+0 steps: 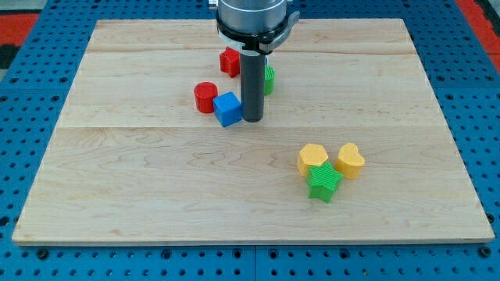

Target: Nudge the yellow hexagon right a bit

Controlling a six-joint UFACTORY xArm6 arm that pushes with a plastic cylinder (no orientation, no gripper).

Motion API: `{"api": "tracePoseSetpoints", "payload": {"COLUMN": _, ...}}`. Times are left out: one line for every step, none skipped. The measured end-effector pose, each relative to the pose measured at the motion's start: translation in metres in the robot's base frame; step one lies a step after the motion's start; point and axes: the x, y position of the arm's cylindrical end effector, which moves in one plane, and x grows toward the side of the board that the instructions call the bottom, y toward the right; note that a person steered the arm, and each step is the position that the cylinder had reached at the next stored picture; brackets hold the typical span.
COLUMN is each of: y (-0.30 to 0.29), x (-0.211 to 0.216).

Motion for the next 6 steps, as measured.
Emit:
{"api": "tracePoseSetpoints", "payload": {"y": 0.001, "x": 0.000}}
{"api": "tracePoseSetpoints", "payload": {"y": 0.000, "x": 0.009}}
{"api": "tracePoseSetpoints", "payload": {"y": 0.004, "x": 0.061}}
{"api": "tracePoseSetpoints", "payload": {"y": 0.037, "x": 0.071}}
{"api": "tracePoseSetpoints", "payload": {"y": 0.064, "x": 0.082}}
{"api": "tracePoseSetpoints", "payload": {"y": 0.083, "x": 0.092}}
